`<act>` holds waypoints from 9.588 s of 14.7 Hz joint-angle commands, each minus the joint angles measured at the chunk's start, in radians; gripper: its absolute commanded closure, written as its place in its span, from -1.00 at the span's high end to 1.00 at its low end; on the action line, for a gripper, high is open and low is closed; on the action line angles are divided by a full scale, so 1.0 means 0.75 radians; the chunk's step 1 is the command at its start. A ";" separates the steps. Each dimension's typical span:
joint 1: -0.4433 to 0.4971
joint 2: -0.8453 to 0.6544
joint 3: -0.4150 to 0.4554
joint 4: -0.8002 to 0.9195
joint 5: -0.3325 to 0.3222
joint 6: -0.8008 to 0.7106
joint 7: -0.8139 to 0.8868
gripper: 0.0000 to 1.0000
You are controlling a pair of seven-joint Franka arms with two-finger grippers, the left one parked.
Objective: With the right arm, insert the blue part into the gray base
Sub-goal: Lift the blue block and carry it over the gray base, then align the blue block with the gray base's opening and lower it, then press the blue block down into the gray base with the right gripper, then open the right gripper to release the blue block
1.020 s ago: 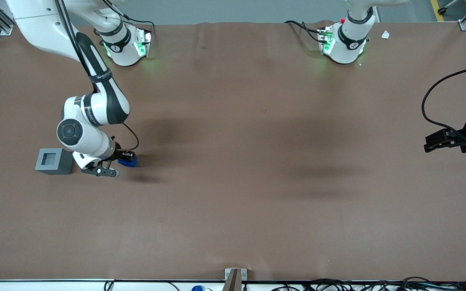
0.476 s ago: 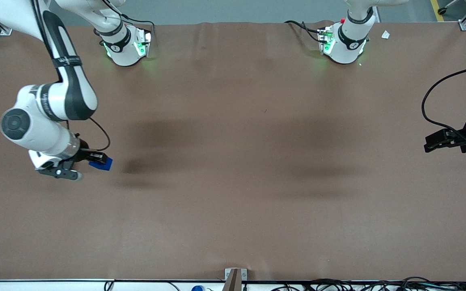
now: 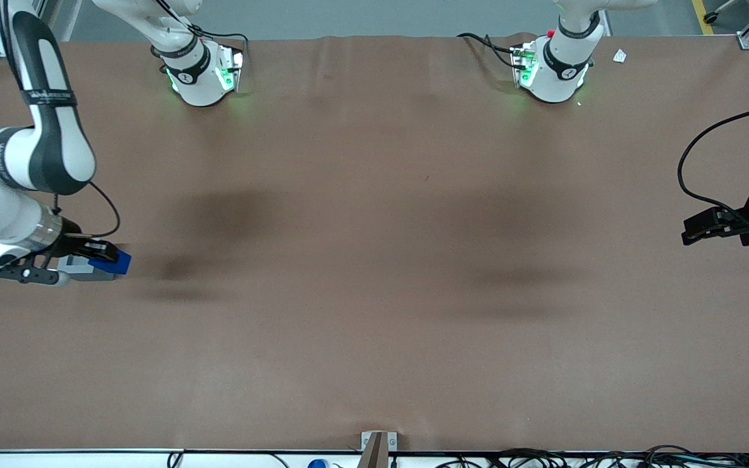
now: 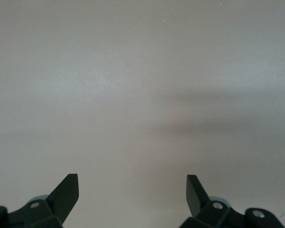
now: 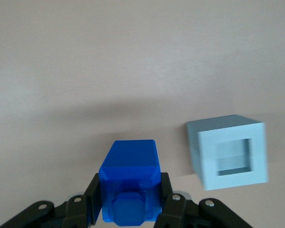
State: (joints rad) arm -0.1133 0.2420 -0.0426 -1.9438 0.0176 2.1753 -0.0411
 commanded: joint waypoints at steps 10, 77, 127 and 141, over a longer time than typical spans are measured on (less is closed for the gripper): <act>-0.239 -0.049 0.022 -0.034 -0.011 0.037 -0.352 -0.65; -0.315 0.094 0.026 -0.129 0.007 0.188 -0.418 -0.65; -0.309 0.135 0.034 -0.116 0.015 0.245 -0.416 0.76; -0.140 -0.277 0.034 -0.067 0.013 -0.104 -0.306 1.00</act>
State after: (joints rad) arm -0.2502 0.1174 -0.0157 -1.9660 0.0204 2.1350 -0.3246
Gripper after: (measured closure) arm 0.000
